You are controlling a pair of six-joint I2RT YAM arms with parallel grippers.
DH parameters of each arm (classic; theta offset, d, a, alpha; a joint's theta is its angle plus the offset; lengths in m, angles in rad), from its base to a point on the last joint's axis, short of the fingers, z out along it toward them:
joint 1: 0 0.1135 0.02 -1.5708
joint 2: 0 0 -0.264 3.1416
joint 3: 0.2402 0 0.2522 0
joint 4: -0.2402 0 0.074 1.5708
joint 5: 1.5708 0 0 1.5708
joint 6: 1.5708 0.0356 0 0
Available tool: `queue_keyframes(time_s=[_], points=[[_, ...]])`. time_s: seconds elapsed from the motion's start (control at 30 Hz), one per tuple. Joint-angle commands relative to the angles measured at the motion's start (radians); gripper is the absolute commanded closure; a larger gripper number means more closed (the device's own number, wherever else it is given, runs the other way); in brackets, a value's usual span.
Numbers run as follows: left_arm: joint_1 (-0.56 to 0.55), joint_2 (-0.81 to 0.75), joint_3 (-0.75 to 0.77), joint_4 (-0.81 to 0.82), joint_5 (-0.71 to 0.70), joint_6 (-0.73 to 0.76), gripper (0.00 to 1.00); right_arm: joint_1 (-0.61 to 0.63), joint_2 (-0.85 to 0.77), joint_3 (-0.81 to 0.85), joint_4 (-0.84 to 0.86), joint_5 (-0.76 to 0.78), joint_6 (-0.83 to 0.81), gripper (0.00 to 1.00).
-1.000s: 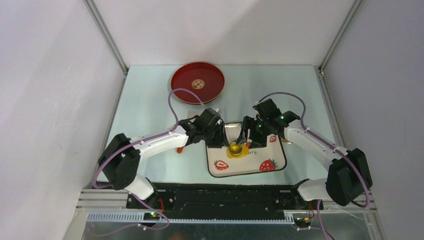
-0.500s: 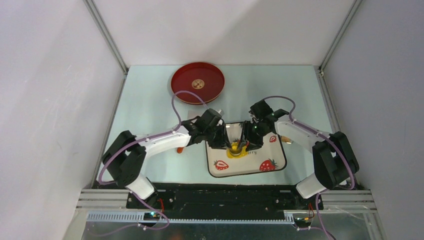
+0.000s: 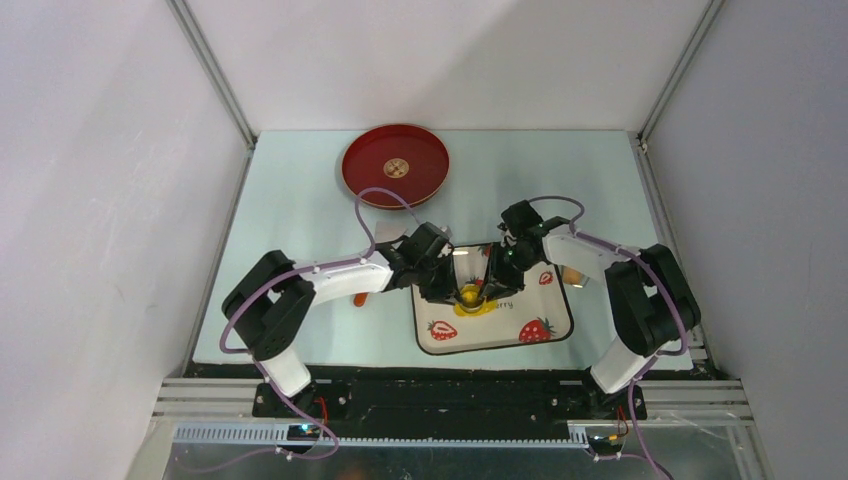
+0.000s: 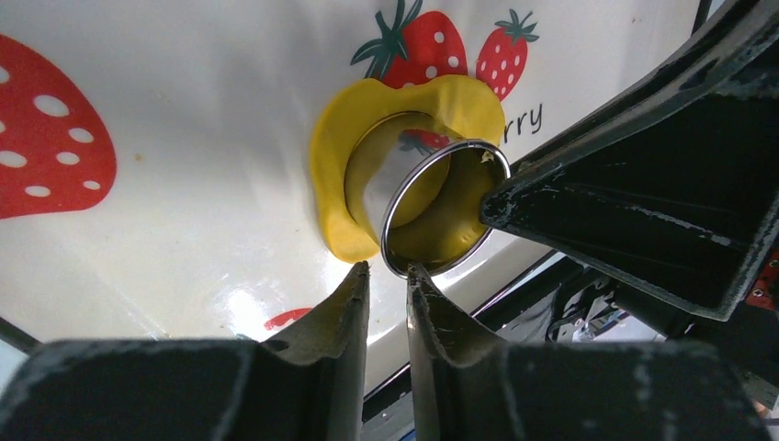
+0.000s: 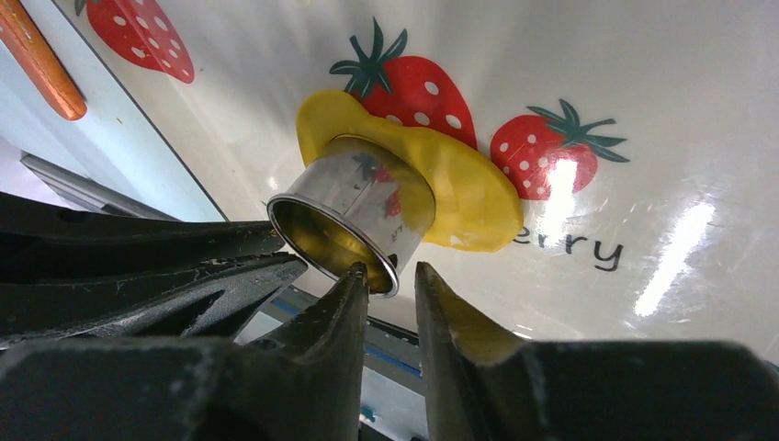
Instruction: Roll out the dumpling wrappers from the dough
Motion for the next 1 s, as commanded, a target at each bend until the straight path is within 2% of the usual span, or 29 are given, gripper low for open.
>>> queue_keyframes(time_s=[0.0,0.2,0.37,0.5,0.97], points=[[0.004,0.01,0.017,0.025,0.0,-0.005,0.78,-0.001,0.02,0.031,0.033,-0.038,-0.014,0.74],[0.004,0.027,0.02,0.026,-0.002,-0.005,0.86,0.001,0.04,0.03,0.037,-0.048,-0.024,0.88],[0.004,0.042,0.019,0.025,-0.006,-0.005,0.91,0.005,0.06,0.031,0.033,-0.043,-0.03,0.94],[0.003,0.055,0.017,0.025,-0.008,-0.004,0.99,0.007,0.072,0.027,0.028,-0.033,-0.034,1.0],[-0.01,0.088,-0.025,0.026,-0.042,-0.024,1.0,0.041,0.084,0.003,0.029,0.032,-0.029,1.0]])
